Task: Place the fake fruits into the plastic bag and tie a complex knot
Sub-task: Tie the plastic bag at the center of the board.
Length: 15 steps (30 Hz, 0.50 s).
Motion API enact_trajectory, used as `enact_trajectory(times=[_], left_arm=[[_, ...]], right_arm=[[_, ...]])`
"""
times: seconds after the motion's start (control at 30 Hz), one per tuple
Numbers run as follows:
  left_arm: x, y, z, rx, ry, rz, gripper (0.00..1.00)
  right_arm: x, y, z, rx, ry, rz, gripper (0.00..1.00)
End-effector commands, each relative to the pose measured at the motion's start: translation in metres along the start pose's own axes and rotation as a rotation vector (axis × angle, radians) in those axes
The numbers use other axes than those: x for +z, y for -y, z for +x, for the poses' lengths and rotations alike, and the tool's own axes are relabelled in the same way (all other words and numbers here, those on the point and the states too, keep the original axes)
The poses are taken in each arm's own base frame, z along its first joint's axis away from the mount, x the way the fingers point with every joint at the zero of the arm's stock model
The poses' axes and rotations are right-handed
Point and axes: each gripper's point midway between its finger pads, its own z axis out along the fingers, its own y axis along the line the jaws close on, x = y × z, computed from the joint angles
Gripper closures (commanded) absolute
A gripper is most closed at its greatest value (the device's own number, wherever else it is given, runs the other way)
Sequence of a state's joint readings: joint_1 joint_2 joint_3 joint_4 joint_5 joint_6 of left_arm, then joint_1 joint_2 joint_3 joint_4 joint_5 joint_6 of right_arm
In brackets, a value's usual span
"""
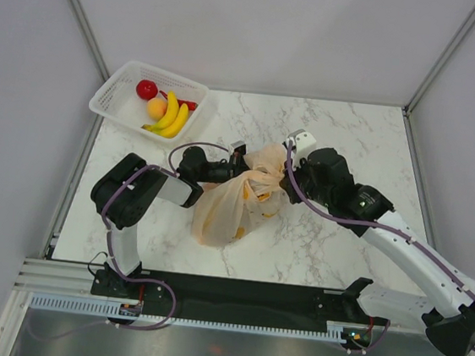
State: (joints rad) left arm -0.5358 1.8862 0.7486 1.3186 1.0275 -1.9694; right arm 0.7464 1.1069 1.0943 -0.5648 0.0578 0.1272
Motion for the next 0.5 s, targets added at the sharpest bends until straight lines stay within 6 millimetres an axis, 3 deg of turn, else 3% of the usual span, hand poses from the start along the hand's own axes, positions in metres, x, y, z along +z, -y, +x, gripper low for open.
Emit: enact_trajectory(times=[0.0,0.17,0.47], left_arm=[[-0.006,0.052,0.039,0.347,-0.104,0.173,0.93],[-0.006,0.050,0.040,0.343,-0.107,0.169,0.93],[-0.003,0.051,0.048,0.350,-0.131,0.169,0.92]], right_arm=[[-0.004,-0.018,-0.029,0.017,0.093,-0.092,1.00],[-0.006,-0.027,-0.055,0.015,0.133,-0.134,1.00],[0.006,-0.022,-0.059,0.038,0.140,-0.105,1.00]])
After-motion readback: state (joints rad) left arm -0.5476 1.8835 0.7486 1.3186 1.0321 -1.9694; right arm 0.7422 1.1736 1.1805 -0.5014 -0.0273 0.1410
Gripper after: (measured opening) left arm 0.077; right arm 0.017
